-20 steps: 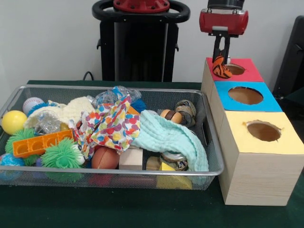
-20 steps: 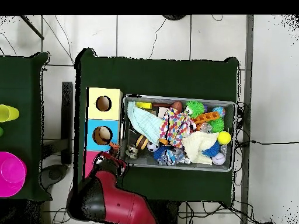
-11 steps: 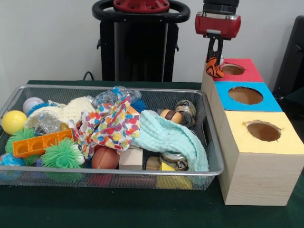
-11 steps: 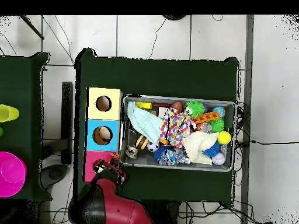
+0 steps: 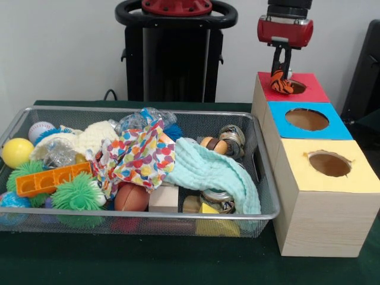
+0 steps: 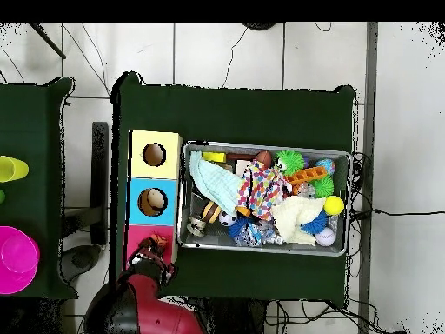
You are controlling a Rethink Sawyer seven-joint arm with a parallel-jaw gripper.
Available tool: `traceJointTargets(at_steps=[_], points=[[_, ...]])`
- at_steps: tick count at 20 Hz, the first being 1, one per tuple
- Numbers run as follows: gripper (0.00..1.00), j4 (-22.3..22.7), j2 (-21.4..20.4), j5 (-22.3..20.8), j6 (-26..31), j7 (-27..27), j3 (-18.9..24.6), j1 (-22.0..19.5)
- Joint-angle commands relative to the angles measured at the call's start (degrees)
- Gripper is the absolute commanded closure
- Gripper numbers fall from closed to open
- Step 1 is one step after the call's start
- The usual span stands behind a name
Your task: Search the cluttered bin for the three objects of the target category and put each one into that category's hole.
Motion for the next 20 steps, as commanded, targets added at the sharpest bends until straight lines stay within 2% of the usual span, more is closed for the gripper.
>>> traceJointTargets(at_steps=[1, 6, 11, 13, 14, 20], points=[[1.0, 1.24, 2.47, 4.77, -1.04, 17.15, 2.17, 2.14], [1.0, -0.3, 3.75, 5.08, -1.18, 17.25, 1.99, 2.7], [1.0, -1.4, 4.94, 3.3, -1.68, 16.25, 2.52, 0.94], [1.0, -1.5, 4.82, 1.33, -1.11, 14.81, 3.81, -0.87], [0.0, -1.6, 4.78, 0.83, -0.77, 14.24, 4.24, -1.51], [0.0, -1.77, 4.5, 0.18, -0.31, 12.9, 3.95, -1.65]])
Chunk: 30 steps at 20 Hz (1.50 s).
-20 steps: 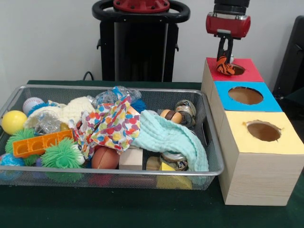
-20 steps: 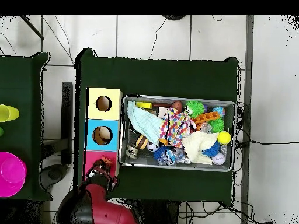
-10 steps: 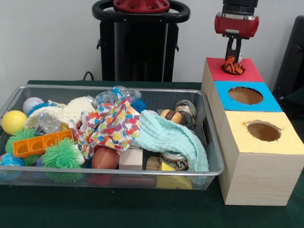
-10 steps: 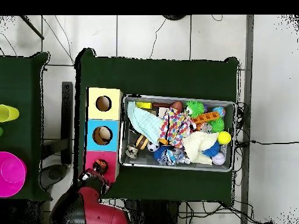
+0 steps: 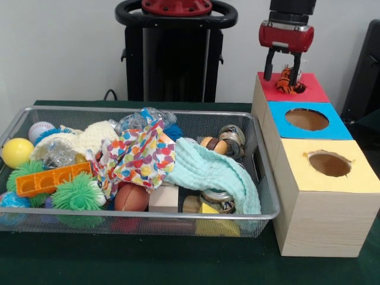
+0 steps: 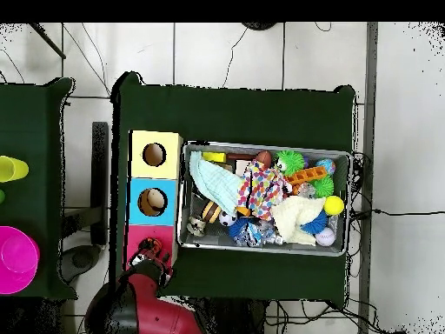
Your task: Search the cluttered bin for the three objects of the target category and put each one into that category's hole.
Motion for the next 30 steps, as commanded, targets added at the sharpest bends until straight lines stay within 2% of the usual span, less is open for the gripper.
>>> traceJointTargets(at_steps=[1, 5, 6, 10, 14, 18, 20, 25, 30], points=[[0.0, -1.84, 2.16, -1.01, -0.16, 10.29, 3.45, -1.81], [0.0, -2.19, 1.68, 1.04, 0.96, 10.96, 1.91, -0.81], [0.0, -1.71, 1.27, 0.64, 1.19, 11.58, 3.21, -2.16], [0.0, -1.87, 0.28, 0.9, 2.3, 10.88, 2.13, -1.89], [0.0, -1.72, -0.96, -0.03, 3.24, 10.32, 3.09, -3.56], [0.0, -1.29, -4.4, 0.13, 6.99, 9.92, 4.01, -4.65], [0.0, -1.79, -6.21, 0.49, 9.78, 9.04, 2.55, -3.94], [0.0, -3.08, -9.05, -1.1, 14.9, 6.14, 1.72, -6.01], [0.0, -3.21, -9.83, -1.87, 15.87, 5.43, 2.03, -6.86]])
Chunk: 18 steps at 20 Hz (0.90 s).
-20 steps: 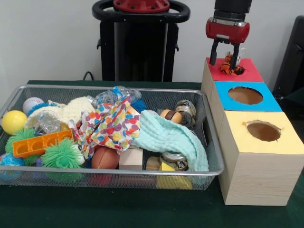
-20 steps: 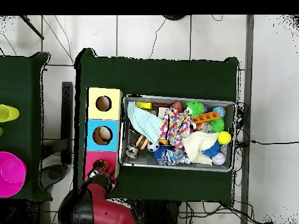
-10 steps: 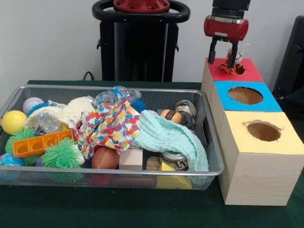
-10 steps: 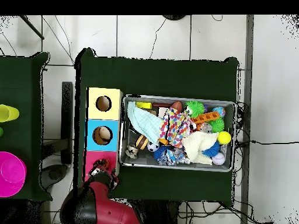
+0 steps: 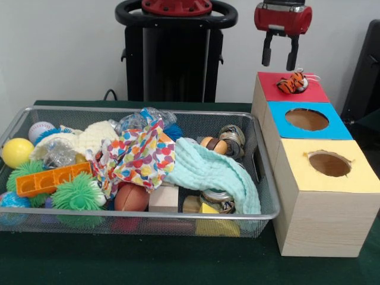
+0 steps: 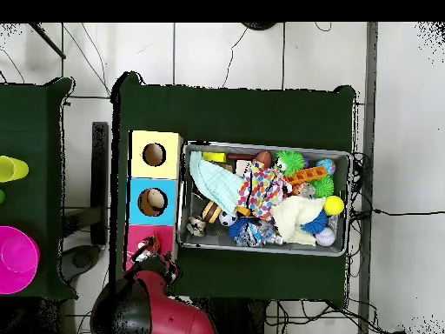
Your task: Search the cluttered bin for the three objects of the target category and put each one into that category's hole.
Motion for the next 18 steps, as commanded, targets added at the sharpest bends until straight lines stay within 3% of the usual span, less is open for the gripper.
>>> traceJointTargets(at_steps=[1, 12, 13, 18], points=[[0.0, -3.33, -2.17, -1.93, 6.8, 5.34, 1.94, -2.44], [0.0, -3.22, -0.29, -2.65, 3.86, 5.89, 0.48, 1.11], [1.0, -3.09, -0.2, -2.83, 3.35, 5.81, 0.59, 1.21], [1.0, -3.04, 0.14, -3.03, 2.88, 6.11, 0.49, 1.73]])
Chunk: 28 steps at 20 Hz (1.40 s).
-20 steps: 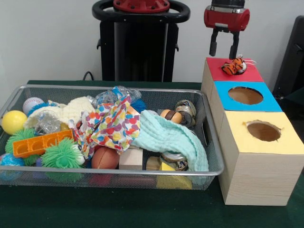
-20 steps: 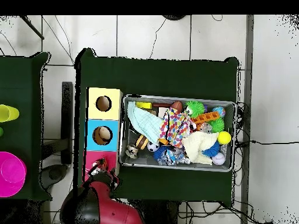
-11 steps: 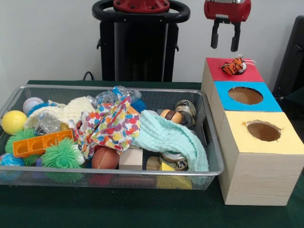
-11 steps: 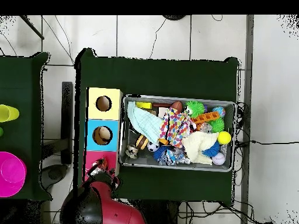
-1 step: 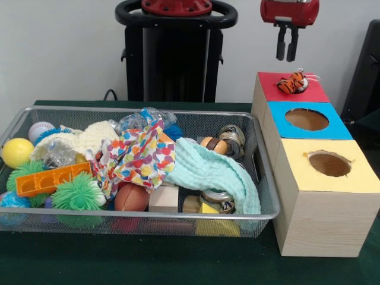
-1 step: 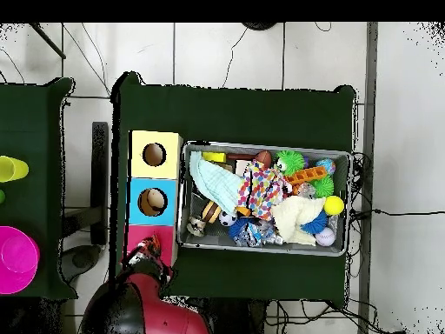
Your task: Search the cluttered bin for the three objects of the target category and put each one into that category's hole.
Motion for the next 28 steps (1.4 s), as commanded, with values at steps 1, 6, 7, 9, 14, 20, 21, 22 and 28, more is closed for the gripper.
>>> traceJointTargets(at_steps=[1, 6, 7, 9, 14, 20, 21, 22, 28], points=[[1.0, -2.47, 1.97, -2.39, 1.15, 6.25, 1.29, -0.35], [1.0, -1.78, 2.15, -0.33, 3.18, 8.88, 1.66, -0.5], [1.0, -0.94, 2.19, -0.17, 2.4, 9.23, 3.36, -2.08], [1.0, -1.26, 3.09, -0.3, 1.3, 9.3, 3.14, -2.33], [1.0, -1.22, 6.58, -1.25, -3.75, 10.31, 5.36, -4.48], [1.0, -1.92, 9.08, -1.41, -6.58, 10.95, 5.27, -4.47], [1.0, -1.77, 8.81, -0.88, -6.42, 11.36, 5.01, -3.47], [1.0, -1.86, 8.27, -0.36, -5.53, 11.27, 4.45, -2.81], [1.0, -2.72, 6.96, 1.77, -2.21, 11.58, 2.01, 1.17]])
